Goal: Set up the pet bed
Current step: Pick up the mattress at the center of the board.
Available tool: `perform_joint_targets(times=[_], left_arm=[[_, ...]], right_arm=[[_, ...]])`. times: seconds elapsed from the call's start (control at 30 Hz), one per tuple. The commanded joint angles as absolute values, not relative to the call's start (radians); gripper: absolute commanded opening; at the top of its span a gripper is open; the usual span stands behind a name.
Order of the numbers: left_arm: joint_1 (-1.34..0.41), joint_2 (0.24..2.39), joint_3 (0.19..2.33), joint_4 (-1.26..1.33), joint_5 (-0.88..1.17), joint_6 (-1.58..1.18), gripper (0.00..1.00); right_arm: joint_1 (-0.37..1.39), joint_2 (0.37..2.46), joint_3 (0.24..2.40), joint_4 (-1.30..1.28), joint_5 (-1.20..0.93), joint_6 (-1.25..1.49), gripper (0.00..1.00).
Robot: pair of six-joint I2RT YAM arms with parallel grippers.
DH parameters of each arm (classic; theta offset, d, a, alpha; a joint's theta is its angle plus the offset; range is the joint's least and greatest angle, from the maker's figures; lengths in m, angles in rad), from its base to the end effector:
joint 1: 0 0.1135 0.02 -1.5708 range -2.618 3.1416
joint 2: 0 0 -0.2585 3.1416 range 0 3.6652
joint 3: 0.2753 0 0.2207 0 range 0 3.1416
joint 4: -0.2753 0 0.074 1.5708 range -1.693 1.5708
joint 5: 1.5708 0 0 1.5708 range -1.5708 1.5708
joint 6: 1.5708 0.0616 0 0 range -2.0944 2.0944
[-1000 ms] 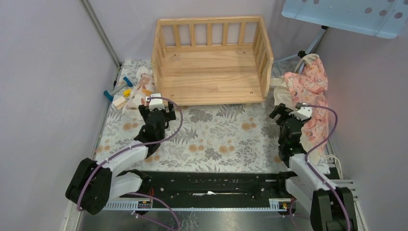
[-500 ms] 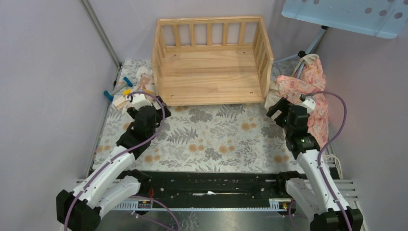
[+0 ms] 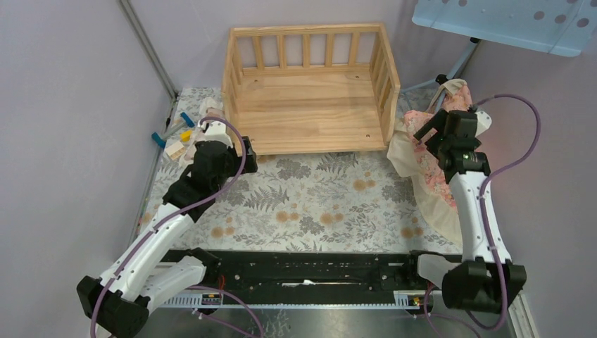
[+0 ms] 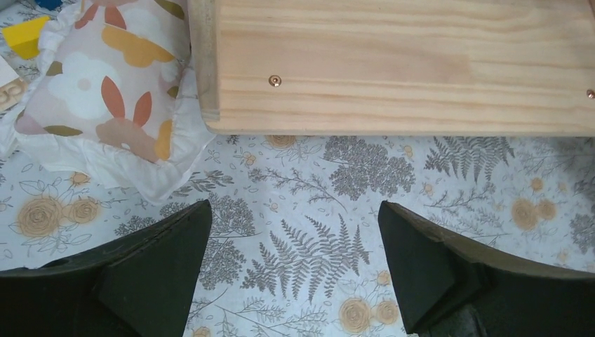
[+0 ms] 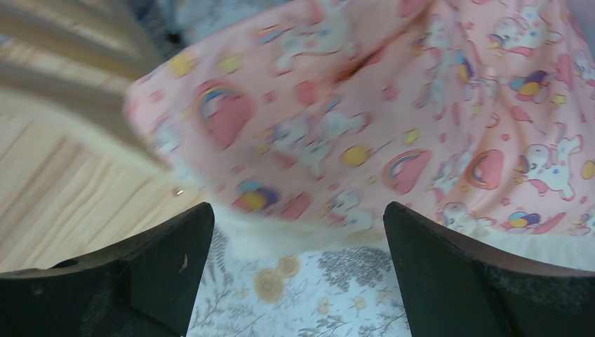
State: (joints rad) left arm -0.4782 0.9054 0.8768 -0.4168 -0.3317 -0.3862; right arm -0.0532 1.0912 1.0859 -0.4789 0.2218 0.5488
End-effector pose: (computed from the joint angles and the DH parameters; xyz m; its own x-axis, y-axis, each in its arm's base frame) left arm 0.1813 -0.0714 0.3138 -0.4199 -0.1835 -0.8888 0.0173 0.9776 -0.2100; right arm 0.2311 -0.0259 0.3393 -0.2681 0.5239 -0.8085 0.4526 0.8093 0.3743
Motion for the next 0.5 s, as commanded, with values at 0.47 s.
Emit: perform_joint_targets(times=[0.47], left_arm=[[-0.48,0.848,0.828,-0.4,-0.305,-0.356,0.99]], right_arm=[[-0.452,1.311,1.23,-0.376,-0.275,0.736,0.98]])
